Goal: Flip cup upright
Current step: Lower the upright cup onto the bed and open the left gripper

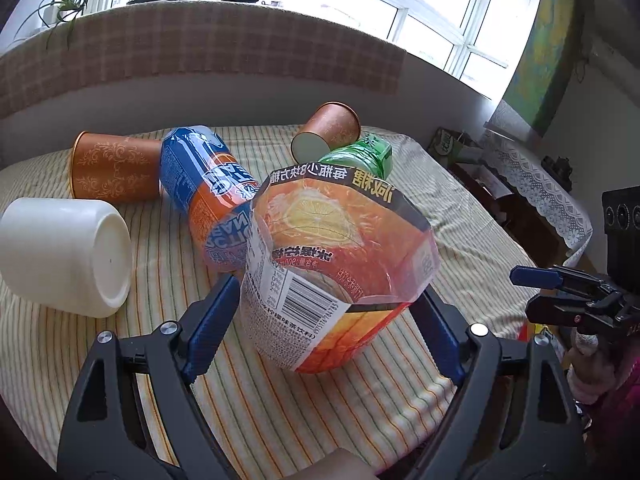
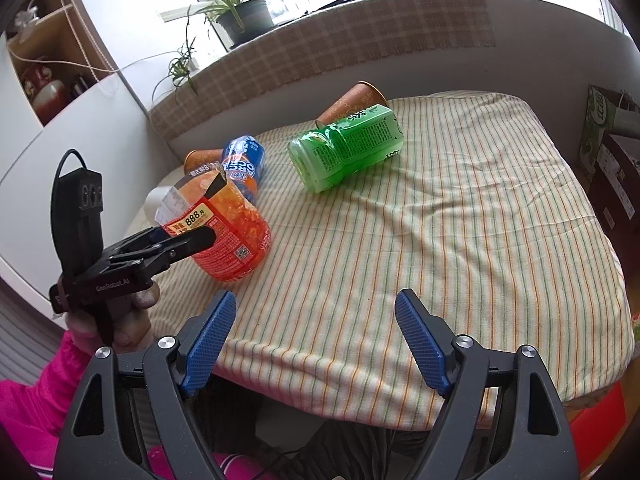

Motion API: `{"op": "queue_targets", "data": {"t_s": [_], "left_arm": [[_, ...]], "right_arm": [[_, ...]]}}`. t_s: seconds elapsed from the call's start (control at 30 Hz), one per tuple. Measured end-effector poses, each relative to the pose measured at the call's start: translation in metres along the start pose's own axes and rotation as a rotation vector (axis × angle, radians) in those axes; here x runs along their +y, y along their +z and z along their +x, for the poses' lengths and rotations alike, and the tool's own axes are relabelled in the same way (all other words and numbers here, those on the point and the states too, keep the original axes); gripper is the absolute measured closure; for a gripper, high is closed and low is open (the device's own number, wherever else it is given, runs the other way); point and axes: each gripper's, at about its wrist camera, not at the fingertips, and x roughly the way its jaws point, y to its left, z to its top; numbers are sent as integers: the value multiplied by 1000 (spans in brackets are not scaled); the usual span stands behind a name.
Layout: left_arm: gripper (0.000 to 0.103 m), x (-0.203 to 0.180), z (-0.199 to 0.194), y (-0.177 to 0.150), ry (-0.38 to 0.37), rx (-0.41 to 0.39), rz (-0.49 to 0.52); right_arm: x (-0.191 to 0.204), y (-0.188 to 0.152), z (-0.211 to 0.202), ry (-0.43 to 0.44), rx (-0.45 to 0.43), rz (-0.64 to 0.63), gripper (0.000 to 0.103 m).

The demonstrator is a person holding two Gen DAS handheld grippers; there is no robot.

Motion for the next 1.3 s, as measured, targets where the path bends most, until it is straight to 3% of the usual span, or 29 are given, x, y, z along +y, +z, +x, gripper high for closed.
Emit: {"op": "queue_targets", "data": {"t_s": [0.47, 0.93, 1.0, 1.2, 1.3], "left_arm": [[12, 12, -34, -18, 39, 3, -37], [12, -10, -120, -16, 268, -208, -44], [5, -12, -128, -15, 302, -233, -59], [0, -23, -150, -15, 433, -315, -76], [0, -24, -153, -15, 459, -320, -78]], "right_arm": [[41, 5, 3, -57, -62, -98, 21], [68, 14, 3, -96, -129, -124, 21], [71, 14, 1, -106, -140, -125, 21], [82, 13, -15, -192, -237, -131, 21], [86, 13, -20, -232, -284, -143, 17]]}}
